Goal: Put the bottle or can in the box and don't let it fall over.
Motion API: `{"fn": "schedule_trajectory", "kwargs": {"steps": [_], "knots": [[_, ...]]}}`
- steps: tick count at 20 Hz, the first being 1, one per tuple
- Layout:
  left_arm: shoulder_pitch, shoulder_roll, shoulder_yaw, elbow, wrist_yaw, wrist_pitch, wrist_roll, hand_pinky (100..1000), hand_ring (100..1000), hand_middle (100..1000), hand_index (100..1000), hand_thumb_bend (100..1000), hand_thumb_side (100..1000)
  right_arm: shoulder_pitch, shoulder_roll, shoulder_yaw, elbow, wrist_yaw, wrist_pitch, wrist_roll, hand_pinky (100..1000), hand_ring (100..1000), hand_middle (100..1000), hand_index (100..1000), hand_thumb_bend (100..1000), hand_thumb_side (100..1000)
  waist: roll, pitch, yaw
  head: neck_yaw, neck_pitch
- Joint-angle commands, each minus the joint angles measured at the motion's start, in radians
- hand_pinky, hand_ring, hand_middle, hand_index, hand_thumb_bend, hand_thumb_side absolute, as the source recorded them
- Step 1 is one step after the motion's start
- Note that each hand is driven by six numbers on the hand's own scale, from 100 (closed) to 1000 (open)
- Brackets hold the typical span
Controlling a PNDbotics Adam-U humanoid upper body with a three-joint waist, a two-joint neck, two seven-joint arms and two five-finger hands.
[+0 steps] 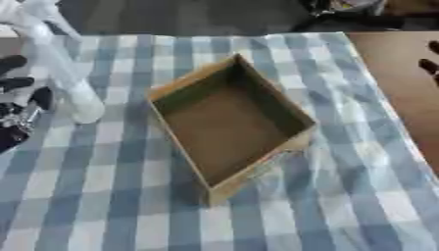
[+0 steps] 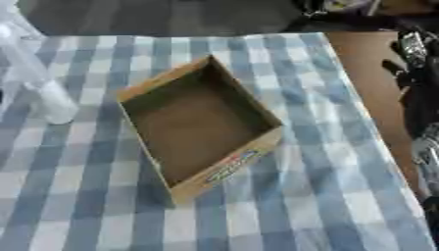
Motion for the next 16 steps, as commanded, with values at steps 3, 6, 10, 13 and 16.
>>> {"fn": "schedule_trajectory", "kwargs": {"steps": [3, 6, 10, 13, 16], "knots": [[-0.015, 0.047, -0.006, -0.017, 0.013, 0.015, -0.042, 556, 888, 955, 934, 245, 445, -0.009, -0.014, -0.004, -0.007, -0.007, 0.003, 0.0, 945, 1000, 1000, 867, 100, 603, 0.0, -0.02, 0.0, -0.001, 0.001], [-0.02, 0.049, -0.007, -0.017, 0.015, 0.036, -0.038, 559, 890, 955, 942, 253, 454, -0.007, -0.014, -0.004, -0.008, -0.008, 0.002, 0.001, 945, 1000, 1000, 867, 100, 603, 0.0, -0.019, 0.0, -0.001, -0.002], [-0.023, 0.05, -0.007, -0.017, -0.004, 0.067, -0.017, 577, 900, 963, 949, 246, 659, -0.006, -0.013, -0.004, -0.008, -0.009, 0.002, 0.001, 945, 1000, 1000, 867, 100, 606, 0.0, -0.016, -0.001, 0.0, -0.007], [-0.025, 0.051, -0.01, -0.017, -0.029, 0.099, 0.0, 597, 911, 972, 987, 243, 704, -0.005, -0.013, -0.004, -0.008, -0.01, 0.002, 0.002, 945, 1000, 1000, 866, 100, 607, 0.001, -0.014, -0.002, 0.002, -0.008], [-0.029, 0.049, -0.012, -0.017, -0.044, 0.129, 0.019, 602, 916, 983, 1000, 246, 719, -0.005, -0.012, -0.003, -0.009, -0.011, 0.002, 0.003, 946, 1000, 1000, 866, 100, 608, 0.0, -0.013, -0.001, 0.001, -0.01]]}}
